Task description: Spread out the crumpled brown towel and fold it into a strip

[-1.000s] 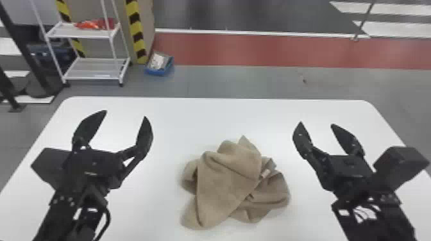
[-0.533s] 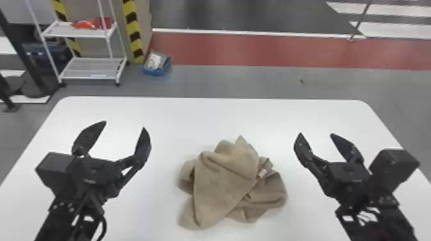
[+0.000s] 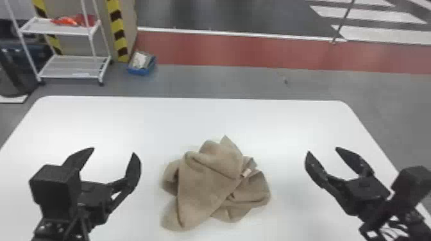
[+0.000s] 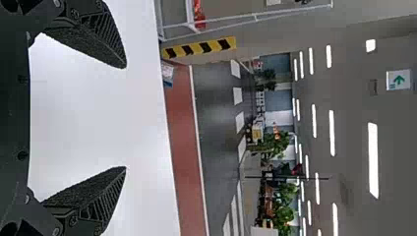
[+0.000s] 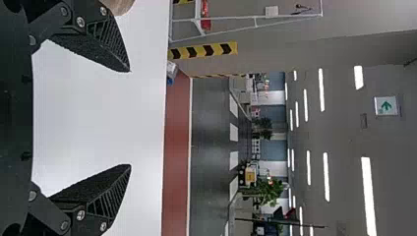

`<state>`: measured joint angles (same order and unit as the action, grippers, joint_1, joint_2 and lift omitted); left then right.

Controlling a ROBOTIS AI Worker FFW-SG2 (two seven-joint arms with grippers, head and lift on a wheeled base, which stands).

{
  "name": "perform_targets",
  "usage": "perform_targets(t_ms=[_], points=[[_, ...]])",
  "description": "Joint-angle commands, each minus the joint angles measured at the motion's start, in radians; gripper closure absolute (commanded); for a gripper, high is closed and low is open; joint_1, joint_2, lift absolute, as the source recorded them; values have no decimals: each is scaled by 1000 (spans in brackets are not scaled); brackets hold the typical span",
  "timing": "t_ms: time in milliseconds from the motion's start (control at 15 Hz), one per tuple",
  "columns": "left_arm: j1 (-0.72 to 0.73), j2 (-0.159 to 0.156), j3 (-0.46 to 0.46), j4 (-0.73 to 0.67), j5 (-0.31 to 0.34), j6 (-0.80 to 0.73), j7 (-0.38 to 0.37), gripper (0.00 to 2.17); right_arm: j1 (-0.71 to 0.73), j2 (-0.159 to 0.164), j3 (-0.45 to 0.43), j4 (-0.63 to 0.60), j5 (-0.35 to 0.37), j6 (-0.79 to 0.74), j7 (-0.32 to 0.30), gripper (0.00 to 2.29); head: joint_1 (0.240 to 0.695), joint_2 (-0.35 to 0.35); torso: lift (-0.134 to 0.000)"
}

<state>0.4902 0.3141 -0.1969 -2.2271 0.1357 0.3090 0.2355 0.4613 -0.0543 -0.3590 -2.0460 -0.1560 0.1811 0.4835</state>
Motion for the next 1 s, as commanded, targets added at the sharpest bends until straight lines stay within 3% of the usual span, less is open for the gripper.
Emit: perform_targets(t_ms=[0, 333, 533, 667, 933], points=[[-10, 2, -41, 11, 2, 31, -1, 157, -12, -1, -77, 26, 6, 12, 99, 218, 695, -176, -124], [-9, 17, -68, -17, 21, 187, -7, 157, -30, -1, -144, 70, 53, 15, 282, 259, 695, -250, -124], [-2, 19, -67, -59, 38, 353, -27, 154, -47, -1, -153, 73, 121, 137, 294, 289, 695, -268, -124], [1, 23, -62, -72, 65, 417, -59, 154, -49, -1, -178, 87, 110, 134, 325, 289, 695, -290, -124], [-5, 23, -73, -77, 104, 457, -127, 157, -58, -1, -242, 132, 73, 119, 328, 346, 695, -339, -124]])
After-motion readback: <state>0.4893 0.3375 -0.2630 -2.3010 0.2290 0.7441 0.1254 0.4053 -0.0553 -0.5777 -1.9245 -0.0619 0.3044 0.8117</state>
